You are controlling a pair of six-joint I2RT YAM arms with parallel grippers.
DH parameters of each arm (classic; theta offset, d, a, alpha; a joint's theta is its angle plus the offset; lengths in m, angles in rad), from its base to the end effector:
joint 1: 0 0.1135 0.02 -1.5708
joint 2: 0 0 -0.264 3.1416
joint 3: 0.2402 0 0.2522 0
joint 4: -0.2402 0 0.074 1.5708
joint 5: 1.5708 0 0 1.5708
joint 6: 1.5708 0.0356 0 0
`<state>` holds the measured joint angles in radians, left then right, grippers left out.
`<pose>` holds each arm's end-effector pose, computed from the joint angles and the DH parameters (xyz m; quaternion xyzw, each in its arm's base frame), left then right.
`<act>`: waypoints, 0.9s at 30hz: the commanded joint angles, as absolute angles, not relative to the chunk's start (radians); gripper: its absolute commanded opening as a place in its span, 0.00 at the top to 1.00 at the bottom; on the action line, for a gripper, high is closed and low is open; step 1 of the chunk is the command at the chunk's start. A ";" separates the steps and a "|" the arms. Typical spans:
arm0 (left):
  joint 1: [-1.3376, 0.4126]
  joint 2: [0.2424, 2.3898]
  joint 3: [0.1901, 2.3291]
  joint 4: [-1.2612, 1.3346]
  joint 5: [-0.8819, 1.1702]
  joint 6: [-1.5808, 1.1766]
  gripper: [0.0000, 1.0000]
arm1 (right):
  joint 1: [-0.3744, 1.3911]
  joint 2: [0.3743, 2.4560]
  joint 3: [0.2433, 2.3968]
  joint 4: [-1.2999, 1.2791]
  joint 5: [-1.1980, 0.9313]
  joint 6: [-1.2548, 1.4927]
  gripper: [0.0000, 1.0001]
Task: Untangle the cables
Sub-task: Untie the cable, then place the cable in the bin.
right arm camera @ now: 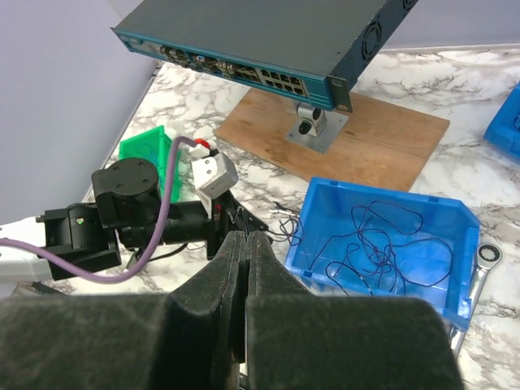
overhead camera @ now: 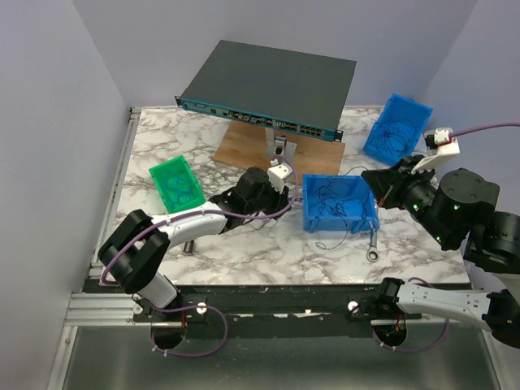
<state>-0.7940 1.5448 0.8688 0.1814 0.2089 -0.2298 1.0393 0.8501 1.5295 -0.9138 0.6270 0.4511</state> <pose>0.2314 -0.2459 0.2193 0.2891 0.8054 -0.3277 0.4005 0.0680 0.0745 0.4886 -0.0336 0.7700 0.2218 0.5973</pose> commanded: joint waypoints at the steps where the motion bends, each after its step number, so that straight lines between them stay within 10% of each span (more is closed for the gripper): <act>1: -0.799 1.554 0.876 0.184 0.294 -0.221 1.00 | 1.041 0.848 1.522 -0.908 0.622 0.436 0.99; 14: -0.474 1.231 0.521 0.231 0.095 -0.557 1.00 | 1.042 0.757 1.638 -1.112 1.073 0.630 0.99; 27: -0.384 0.966 0.467 0.076 0.111 -0.507 1.00 | 1.042 0.800 1.633 -0.953 1.003 0.468 0.99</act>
<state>-0.3901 1.0199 0.4496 0.1093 0.0719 -0.5461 1.0386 0.6865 1.6840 -1.0111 1.0058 0.5457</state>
